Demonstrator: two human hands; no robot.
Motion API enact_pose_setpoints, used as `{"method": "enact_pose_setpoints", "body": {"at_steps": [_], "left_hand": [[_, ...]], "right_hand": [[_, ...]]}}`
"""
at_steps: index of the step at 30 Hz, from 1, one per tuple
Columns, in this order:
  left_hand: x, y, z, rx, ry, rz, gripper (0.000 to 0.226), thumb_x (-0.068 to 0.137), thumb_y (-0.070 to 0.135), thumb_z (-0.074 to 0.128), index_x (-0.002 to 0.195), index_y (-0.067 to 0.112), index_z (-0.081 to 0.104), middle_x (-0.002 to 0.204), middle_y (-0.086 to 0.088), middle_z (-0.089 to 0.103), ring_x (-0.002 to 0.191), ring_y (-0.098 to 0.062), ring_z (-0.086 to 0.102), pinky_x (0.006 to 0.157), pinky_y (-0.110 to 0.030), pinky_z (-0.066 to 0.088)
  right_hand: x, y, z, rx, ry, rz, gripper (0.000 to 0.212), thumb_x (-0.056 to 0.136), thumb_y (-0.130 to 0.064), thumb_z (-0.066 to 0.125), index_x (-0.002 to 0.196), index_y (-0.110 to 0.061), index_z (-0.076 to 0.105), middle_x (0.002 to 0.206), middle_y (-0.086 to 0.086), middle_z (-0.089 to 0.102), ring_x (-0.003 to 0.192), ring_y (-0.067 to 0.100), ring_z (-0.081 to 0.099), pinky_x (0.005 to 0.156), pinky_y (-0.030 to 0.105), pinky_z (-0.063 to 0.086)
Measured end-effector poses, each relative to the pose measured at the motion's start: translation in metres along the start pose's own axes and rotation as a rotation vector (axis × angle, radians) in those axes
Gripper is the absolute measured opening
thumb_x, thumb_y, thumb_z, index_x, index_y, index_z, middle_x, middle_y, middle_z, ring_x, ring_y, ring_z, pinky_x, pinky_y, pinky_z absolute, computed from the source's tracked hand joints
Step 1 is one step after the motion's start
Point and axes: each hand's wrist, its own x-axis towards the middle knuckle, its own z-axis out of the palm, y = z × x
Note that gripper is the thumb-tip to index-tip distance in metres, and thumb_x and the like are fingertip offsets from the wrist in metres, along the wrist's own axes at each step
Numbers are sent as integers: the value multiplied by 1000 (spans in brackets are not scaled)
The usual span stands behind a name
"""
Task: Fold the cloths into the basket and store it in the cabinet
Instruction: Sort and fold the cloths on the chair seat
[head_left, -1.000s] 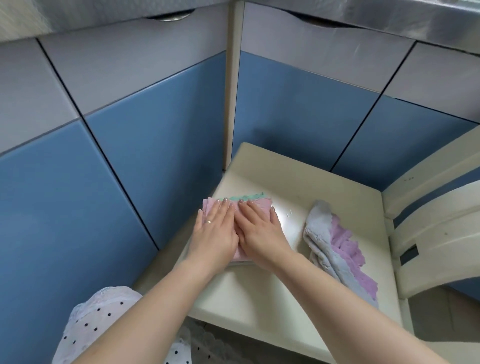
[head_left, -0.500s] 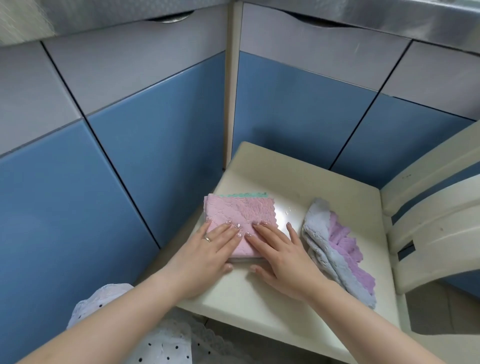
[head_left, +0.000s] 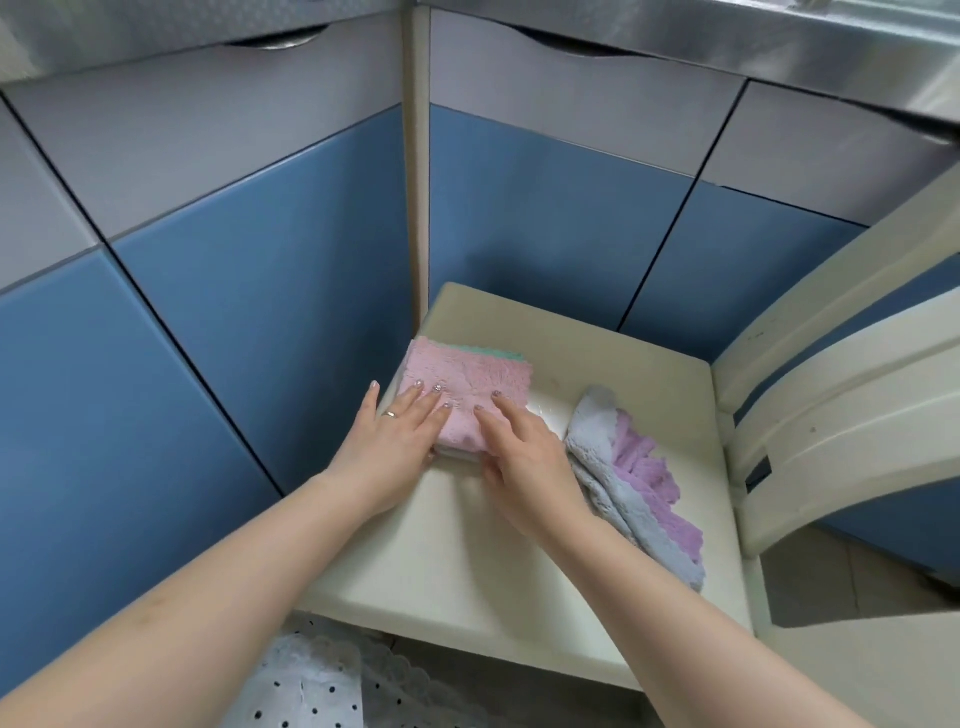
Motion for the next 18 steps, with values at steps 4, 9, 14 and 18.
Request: {"method": "enact_pose_setpoints", "body": {"at_steps": [4, 9, 14, 18], "left_hand": [[-7, 24, -11, -134, 138, 108, 58, 95, 36, 44, 147, 20, 24, 158, -1, 14, 146, -19, 10, 115, -50, 1], [2, 80, -35, -426, 430, 287, 31, 87, 8, 60, 117, 12, 63, 130, -6, 59, 127, -26, 49, 108, -58, 23], [22, 130, -45, -482, 259, 432, 39, 93, 9, 47, 128, 24, 56, 138, 7, 50, 134, -14, 37, 113, -40, 16], [29, 144, -44, -303, 136, 505, 40, 89, 10, 48, 126, 23, 58, 133, 5, 54, 117, -25, 50, 93, -37, 39]], "right_hand": [[-43, 25, -37, 151, 383, 68, 25, 82, -5, 58, 102, -13, 70, 99, 3, 62, 92, 23, 57, 79, 36, 45], [-96, 75, -48, 259, 344, 572, 26, 87, -4, 57, 108, -16, 67, 104, 1, 58, 100, 23, 57, 87, 38, 45], [-119, 93, -44, 255, 225, 657, 25, 83, -23, 65, 108, -21, 69, 100, -2, 60, 94, 15, 60, 83, 31, 46], [-120, 93, -44, 181, 71, 640, 16, 80, -40, 66, 93, -32, 69, 84, -12, 56, 85, 11, 58, 73, 29, 45]]}}
